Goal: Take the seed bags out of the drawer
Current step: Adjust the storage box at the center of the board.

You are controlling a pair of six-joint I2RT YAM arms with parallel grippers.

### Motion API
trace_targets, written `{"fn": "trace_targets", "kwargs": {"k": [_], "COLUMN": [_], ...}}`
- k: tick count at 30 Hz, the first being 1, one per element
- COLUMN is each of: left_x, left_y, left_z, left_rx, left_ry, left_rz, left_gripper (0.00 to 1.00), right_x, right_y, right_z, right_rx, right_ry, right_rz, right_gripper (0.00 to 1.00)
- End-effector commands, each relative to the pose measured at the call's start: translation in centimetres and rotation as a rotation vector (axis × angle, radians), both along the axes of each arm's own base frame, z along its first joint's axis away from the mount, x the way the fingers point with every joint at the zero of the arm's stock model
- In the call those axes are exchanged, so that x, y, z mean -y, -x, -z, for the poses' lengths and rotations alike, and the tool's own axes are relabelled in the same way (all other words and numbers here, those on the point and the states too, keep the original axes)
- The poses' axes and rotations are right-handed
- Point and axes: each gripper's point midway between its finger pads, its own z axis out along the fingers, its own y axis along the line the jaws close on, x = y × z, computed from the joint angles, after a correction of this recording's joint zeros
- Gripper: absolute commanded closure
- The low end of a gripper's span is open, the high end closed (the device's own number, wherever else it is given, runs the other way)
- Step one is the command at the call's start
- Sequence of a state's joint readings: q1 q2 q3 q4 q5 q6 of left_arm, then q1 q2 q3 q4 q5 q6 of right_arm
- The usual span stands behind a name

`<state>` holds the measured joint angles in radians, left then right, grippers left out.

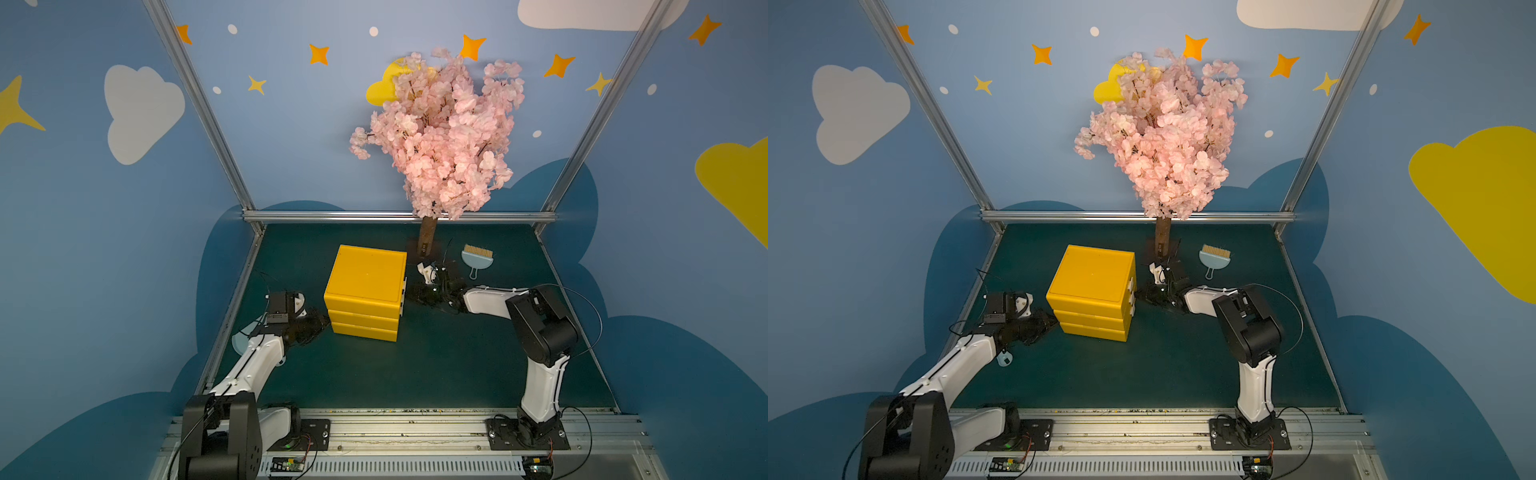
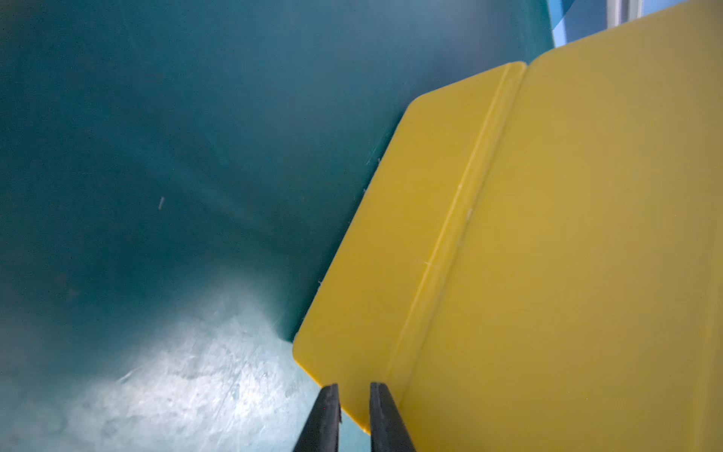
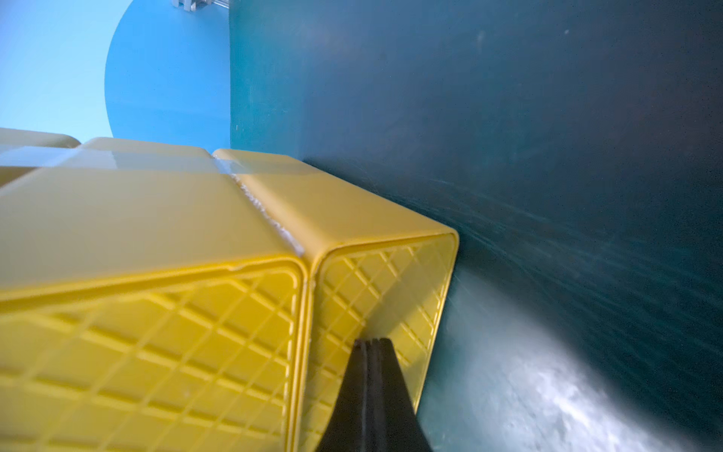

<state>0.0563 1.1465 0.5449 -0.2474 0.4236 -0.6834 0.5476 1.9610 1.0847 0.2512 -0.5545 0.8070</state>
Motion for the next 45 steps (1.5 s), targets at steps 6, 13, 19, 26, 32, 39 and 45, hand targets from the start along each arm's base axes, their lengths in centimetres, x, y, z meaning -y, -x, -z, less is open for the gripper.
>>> {"fn": "trace_targets", "kwargs": {"k": [6, 13, 19, 26, 32, 39, 45], "left_x": [-1.6, -4.7, -5.1, -3.1, -1.5, 0.8, 1.9], "left_y": [2.2, 3.9, 3.8, 0.9, -1.3, -3.3, -4.5], "left_z": [-2.0, -7.7, -13.7, -18.7, -19.6, -19.8, -20.1], "left_rx": [0.006, 0.146, 0.249, 0.316, 0.29, 0.261, 0.225], "left_ry": [-0.092, -0.202, -0.233, -0.174, -0.206, -0.342, -0.484], "left_rz": [-0.054, -0.178, -0.161, -0.024, 0.079, 0.19, 0.275], "left_gripper": [0.76, 0.71, 0.69, 0.67, 0.66, 0.66, 0.6], "right_x": [-2.4, -3.4, -5.1, -6.8, -7.9, -5.8, -1.1], "right_y": [0.3, 0.2, 0.7, 1.5, 2.0, 1.3, 0.4], "right_z": [-0.3, -0.5, -0.4, -0.2, -0.2, -0.7, -2.6], "right_rx": [0.004, 0.002, -0.005, -0.018, -0.028, -0.02, 0.014], "right_ry": [-0.038, -0.047, -0.048, -0.056, -0.06, -0.047, -0.026], "right_rz": [-0.054, -0.063, -0.083, -0.098, -0.097, -0.05, 0.007], "right_gripper": [1.0, 1.0, 1.0, 1.0, 1.0, 1.0, 0.93]}}
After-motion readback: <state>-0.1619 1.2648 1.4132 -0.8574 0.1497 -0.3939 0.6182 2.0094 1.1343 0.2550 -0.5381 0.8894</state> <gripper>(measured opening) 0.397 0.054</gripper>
